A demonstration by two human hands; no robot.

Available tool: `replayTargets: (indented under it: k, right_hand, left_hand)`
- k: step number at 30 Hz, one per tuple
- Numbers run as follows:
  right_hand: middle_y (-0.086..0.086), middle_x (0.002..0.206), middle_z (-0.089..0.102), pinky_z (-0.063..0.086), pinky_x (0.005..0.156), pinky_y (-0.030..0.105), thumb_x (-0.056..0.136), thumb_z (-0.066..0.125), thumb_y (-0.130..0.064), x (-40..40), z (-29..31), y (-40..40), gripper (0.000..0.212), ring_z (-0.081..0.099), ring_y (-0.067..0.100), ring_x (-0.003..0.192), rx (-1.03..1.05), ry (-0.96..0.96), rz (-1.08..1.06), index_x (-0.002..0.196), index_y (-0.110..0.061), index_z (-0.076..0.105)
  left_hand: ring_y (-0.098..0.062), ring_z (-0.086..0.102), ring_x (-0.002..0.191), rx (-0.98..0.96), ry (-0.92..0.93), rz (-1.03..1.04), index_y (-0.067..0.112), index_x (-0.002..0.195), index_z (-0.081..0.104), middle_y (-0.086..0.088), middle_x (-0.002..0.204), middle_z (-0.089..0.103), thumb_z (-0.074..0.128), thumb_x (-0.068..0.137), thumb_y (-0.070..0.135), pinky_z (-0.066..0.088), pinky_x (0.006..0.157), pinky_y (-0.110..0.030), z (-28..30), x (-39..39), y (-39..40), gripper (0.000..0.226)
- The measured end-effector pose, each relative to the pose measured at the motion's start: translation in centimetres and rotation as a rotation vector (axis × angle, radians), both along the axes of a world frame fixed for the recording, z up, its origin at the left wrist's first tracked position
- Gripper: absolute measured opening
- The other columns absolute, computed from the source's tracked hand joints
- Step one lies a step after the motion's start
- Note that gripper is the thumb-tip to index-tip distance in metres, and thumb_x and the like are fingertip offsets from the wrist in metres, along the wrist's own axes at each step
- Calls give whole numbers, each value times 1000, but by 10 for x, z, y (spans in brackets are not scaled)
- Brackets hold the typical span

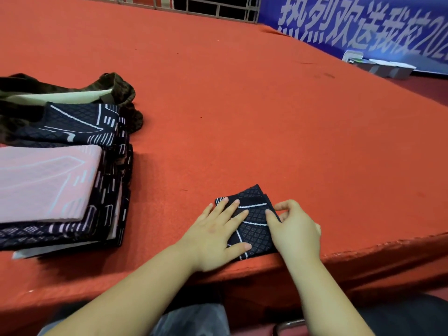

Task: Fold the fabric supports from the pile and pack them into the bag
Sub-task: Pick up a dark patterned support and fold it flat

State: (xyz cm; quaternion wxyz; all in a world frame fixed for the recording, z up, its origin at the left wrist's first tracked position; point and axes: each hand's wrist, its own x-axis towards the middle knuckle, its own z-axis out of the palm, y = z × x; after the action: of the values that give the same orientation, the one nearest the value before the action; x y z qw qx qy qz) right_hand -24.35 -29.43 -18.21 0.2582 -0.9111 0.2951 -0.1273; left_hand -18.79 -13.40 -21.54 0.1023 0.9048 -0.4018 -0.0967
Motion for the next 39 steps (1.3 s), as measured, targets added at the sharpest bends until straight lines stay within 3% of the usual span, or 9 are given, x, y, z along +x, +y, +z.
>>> replayTargets:
  k: [5, 10, 14, 17, 22, 25, 28, 35, 39]
  right_hand:
    - [-5, 84, 63, 45, 85, 35, 85, 61, -38, -7, -6, -12, 17, 61, 25, 97, 75, 123, -49, 85, -24, 51]
    - [0, 109, 63, 43, 84, 33, 82, 62, -53, -8, -3, -14, 43, 58, 24, 108, 69, 268, -21, 108, -20, 51]
    - [4, 107, 64, 43, 81, 32, 79, 64, -57, -5, 1, -10, 45, 59, 26, 106, 69, 380, 16, 97, -17, 54]
    - [5, 95, 62, 38, 73, 31, 82, 66, -43, -4, 3, -7, 32, 59, 28, 98, 78, 222, 93, 73, -22, 43]
    - [-12, 73, 58, 36, 61, 15, 79, 72, -12, 2, 33, 7, 24, 55, 13, 75, 257, -219, 280, 73, -24, 52]
    - [-10, 77, 61, 39, 66, 7, 77, 72, -4, 11, 61, 17, 23, 57, 10, 78, 313, -295, 388, 79, -21, 57]
    - [-4, 85, 65, 45, 77, 22, 76, 75, -10, 19, 83, 30, 28, 61, 14, 84, 326, -380, 400, 81, -28, 54]
    - [-1, 99, 61, 41, 76, 27, 82, 67, -45, 21, 109, 71, 50, 58, 14, 87, 406, -448, 221, 121, -21, 45]
    - [5, 114, 62, 54, 66, 29, 85, 63, -46, 23, 109, 117, 62, 65, 15, 82, 930, -365, 232, 133, -15, 41]
  left_hand:
    - [-10, -9, 145, -77, 21, 29, 33, 150, 12, 9, 159, -2, 35, 93, 61, -8, 117, -31, 4, 2, -1, 68]
    - [-16, 37, 126, -205, -112, 159, 29, 125, 51, 6, 131, 44, 49, 94, 42, 22, 104, -28, 16, 17, -23, 34]
    - [-23, 39, 128, -145, -21, 209, 21, 139, 35, -2, 139, 41, 58, 88, 37, 29, 107, -35, 24, 29, -40, 58]
    - [-27, 27, 139, -75, 75, 181, 19, 151, 4, -10, 155, 20, 62, 86, 36, 25, 113, -38, 34, 35, -40, 89]
    - [-25, 10, 146, -27, -353, -53, 21, 152, 0, -12, 159, -2, 62, 83, 31, 14, 116, -35, 72, 39, -26, 94]
    - [-21, 22, 143, -19, -461, -162, 16, 144, 28, -10, 154, 27, 56, 86, 31, 14, 113, -33, 101, 41, -17, 66]
    - [-30, 53, 114, -128, -322, -92, 11, 120, 46, -14, 119, 60, 55, 92, 33, 35, 89, -35, 125, 39, 1, 37]
    - [-30, 57, 92, -529, -152, 211, 12, 89, 48, -7, 90, 61, 46, 97, 37, 38, 71, -37, 162, 31, 66, 26]
    - [-29, 57, 100, -761, -89, 435, 6, 97, 56, -11, 101, 64, 41, 99, 36, 41, 82, -37, 172, 33, 107, 34]
